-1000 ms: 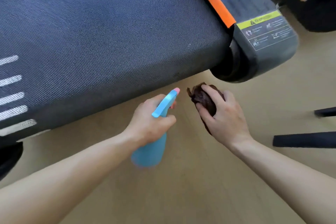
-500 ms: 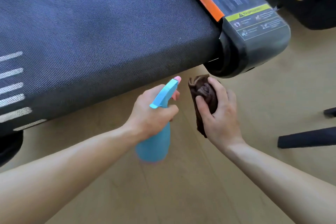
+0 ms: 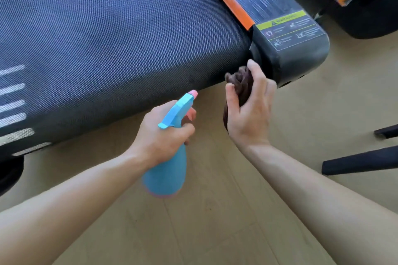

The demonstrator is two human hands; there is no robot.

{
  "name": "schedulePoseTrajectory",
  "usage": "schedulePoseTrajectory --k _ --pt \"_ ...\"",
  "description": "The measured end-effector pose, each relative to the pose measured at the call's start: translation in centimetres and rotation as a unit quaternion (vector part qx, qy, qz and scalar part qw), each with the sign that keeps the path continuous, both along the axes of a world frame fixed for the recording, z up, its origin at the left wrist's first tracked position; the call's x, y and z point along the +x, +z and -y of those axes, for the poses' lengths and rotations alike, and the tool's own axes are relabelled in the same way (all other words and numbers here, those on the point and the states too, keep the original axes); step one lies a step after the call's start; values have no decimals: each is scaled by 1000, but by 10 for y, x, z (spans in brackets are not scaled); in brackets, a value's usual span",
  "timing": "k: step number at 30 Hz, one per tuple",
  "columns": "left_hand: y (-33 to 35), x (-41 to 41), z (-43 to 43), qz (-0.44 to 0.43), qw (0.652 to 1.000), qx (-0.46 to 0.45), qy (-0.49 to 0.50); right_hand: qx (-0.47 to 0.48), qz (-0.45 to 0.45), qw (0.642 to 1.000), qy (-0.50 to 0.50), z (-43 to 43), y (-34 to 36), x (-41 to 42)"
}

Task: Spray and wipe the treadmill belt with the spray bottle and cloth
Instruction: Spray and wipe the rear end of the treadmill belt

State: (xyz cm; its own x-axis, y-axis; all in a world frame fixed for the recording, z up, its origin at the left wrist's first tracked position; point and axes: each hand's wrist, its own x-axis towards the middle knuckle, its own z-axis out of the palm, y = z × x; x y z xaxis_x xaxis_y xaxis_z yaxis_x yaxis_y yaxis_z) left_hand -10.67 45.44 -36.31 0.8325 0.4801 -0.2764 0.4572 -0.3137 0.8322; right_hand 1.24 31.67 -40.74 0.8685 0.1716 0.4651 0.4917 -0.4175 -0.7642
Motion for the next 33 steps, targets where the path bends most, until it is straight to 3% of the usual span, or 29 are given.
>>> schedulePoseTrajectory --k 3,6,10,14,18,27,33 --pt "6 -7 -8 17 999 -24 14 31 59 997 -46 -33 13 17" --pt "8 -12 -14 23 999 -32 23 -53 82 992 -85 -55 6 22" --pt "8 -15 -21 30 999 -38 15 -159 118 979 -46 -61 -21 9" --pt "2 -12 -24 32 998 -57 8 -150 217 964 -10 -45 -19 32" --pt "-1 -11 -25 29 997 -65 -4 -162 256 953 -21 -34 -16 50" --pt "-1 -18 -42 33 996 -77 -2 -156 220 959 -81 -66 -13 39" --pt "1 -16 -46 41 996 -77 6 -168 261 950 19 -73 -9 19"
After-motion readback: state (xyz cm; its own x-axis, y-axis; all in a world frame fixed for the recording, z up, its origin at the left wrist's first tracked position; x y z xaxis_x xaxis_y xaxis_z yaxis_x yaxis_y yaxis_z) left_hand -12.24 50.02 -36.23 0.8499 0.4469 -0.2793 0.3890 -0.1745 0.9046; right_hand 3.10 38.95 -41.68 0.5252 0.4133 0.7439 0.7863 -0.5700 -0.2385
